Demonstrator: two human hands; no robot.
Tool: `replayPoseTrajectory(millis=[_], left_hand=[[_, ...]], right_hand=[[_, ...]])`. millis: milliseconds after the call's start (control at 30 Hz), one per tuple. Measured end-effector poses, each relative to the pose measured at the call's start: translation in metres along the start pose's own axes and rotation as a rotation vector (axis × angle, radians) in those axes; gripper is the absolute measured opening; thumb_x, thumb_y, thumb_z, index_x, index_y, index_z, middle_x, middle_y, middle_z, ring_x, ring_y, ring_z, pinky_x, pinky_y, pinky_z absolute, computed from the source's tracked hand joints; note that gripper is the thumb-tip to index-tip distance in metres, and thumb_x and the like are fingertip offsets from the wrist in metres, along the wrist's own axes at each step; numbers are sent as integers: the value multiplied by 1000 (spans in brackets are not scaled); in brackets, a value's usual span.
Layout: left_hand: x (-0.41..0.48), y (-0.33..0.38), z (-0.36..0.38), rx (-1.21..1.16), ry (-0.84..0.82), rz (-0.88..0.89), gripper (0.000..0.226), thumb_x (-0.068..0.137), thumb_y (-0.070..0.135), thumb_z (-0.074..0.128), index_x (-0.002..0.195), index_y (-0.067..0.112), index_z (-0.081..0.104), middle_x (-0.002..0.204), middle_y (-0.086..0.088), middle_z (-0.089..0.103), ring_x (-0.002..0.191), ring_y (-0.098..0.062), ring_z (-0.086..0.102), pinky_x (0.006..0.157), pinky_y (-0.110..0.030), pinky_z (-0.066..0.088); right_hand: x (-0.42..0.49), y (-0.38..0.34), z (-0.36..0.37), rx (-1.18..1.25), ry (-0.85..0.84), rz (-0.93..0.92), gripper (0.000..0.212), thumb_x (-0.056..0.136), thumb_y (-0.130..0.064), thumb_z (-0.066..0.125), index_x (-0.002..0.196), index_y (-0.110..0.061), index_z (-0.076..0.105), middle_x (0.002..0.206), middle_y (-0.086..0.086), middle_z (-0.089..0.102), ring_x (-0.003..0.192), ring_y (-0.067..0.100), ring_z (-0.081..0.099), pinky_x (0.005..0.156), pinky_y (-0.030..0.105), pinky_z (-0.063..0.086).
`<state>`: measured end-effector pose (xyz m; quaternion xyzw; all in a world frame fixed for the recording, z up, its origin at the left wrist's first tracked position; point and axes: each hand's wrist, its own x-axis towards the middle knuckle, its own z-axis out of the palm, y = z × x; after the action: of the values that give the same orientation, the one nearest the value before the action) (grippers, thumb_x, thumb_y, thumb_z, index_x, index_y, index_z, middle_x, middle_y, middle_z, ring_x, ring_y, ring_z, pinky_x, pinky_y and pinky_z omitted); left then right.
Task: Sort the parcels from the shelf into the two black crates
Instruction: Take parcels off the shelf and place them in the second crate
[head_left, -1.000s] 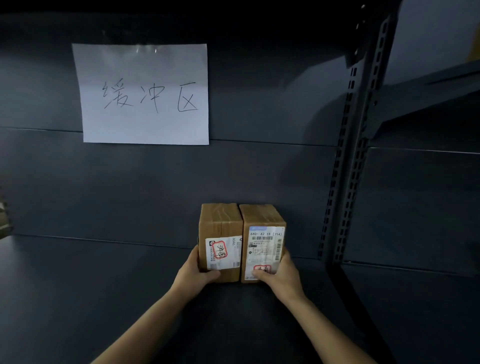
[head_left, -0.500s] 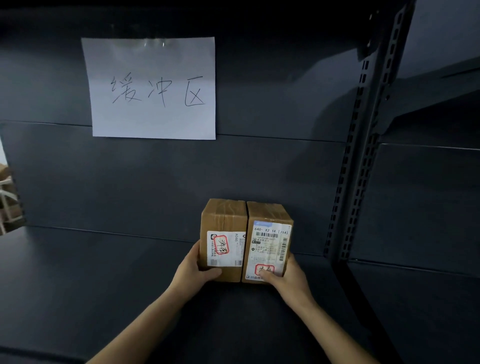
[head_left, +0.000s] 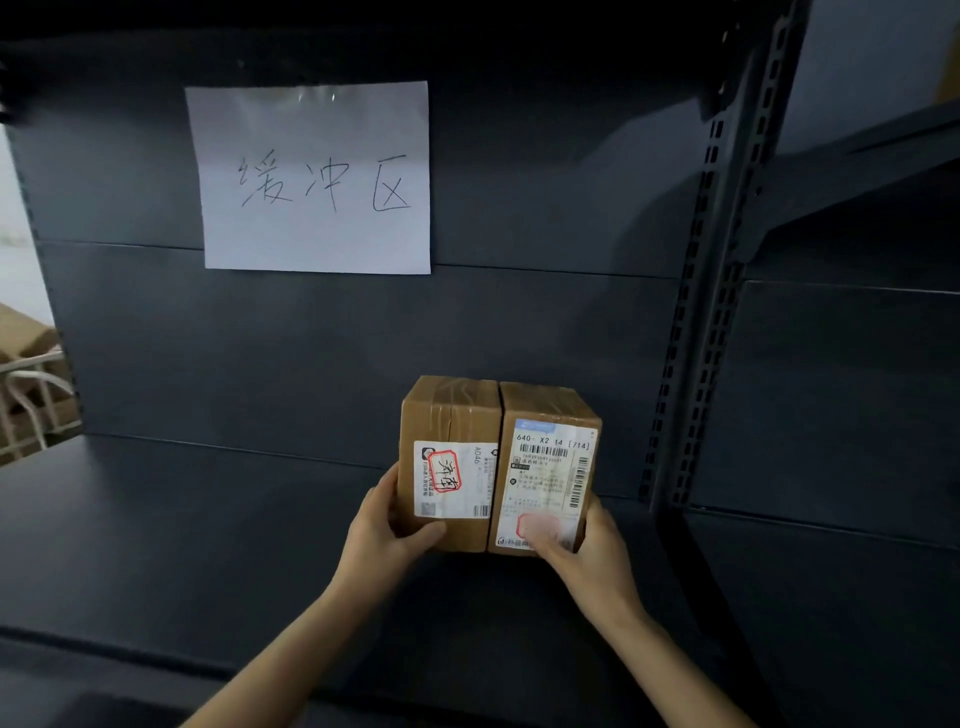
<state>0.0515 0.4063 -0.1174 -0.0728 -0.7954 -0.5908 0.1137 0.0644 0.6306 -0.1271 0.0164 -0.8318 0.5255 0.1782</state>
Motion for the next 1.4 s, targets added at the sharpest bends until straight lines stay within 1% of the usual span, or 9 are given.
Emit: replayPoseTrajectory(millis=[367, 633, 733, 833, 967, 1167, 1300, 1333, 1400], left_hand=[[-45, 2, -23, 15, 123, -29, 69, 74, 14, 74, 133, 27, 41, 123, 3, 58, 115, -17, 56, 97, -45, 49], [-81, 6, -74, 30, 252, 44, 63, 79, 6, 69, 126, 36, 39, 112, 13, 61, 105, -5, 60, 82, -24, 54], [-100, 6, -109, 60, 329, 74, 67, 79, 9, 70, 132, 32, 36, 113, 17, 59, 105, -2, 59, 79, -17, 52], [-122, 3, -151, 78, 405, 77, 68, 79, 9, 70, 132, 32, 34, 114, 17, 58, 106, -5, 59, 83, -17, 51], [-160, -4, -218, 139, 492, 77, 68, 79, 11, 70, 131, 33, 33, 113, 17, 58, 106, -4, 59, 87, -23, 52], [-221, -20, -326, 194, 633, 19, 64, 79, 10, 71, 129, 31, 37, 110, 13, 61, 103, -6, 60, 86, -28, 54], [-263, -29, -389, 251, 702, -14, 62, 79, 9, 70, 129, 28, 38, 105, 20, 59, 97, 0, 59, 75, -11, 52], [-273, -31, -404, 270, 715, -29, 62, 79, 9, 70, 129, 28, 38, 105, 21, 58, 97, 2, 58, 77, -11, 51], [-293, -36, -434, 305, 744, -61, 63, 79, 13, 71, 130, 27, 37, 107, 20, 57, 102, -2, 57, 87, -21, 52]], right_hand=[[-17, -11, 19, 49, -111, -42, 59, 74, -26, 76, 127, -25, 48, 120, -5, 55, 110, 7, 54, 87, 22, 46], [-35, -47, 61, 109, -209, -91, 58, 73, -31, 76, 125, -29, 50, 120, -7, 56, 109, 5, 56, 92, 30, 51], [-48, -72, 90, 142, -254, -116, 56, 73, -30, 76, 123, -28, 50, 120, -5, 55, 108, 6, 56, 90, 27, 50], [-64, -100, 127, 171, -304, -150, 55, 73, -32, 76, 122, -27, 50, 119, -4, 56, 105, 6, 57, 81, 21, 50], [-95, -143, 184, 239, -385, -192, 58, 76, -19, 74, 127, -24, 46, 120, -5, 58, 103, 2, 58, 63, 11, 49], [-153, -205, 275, 270, -500, -263, 61, 76, -23, 74, 129, -25, 44, 122, -4, 56, 101, 1, 57, 68, 10, 48], [-194, -240, 337, 291, -584, -305, 62, 75, -24, 75, 129, -24, 45, 121, -3, 56, 102, 1, 58, 64, 5, 48], [-204, -249, 351, 296, -605, -310, 60, 76, -23, 75, 128, -23, 45, 121, -3, 57, 103, 2, 58, 64, 5, 48], [-223, -266, 378, 307, -651, -319, 57, 77, -19, 74, 127, -21, 46, 120, -1, 58, 104, 5, 58, 64, 6, 49]])
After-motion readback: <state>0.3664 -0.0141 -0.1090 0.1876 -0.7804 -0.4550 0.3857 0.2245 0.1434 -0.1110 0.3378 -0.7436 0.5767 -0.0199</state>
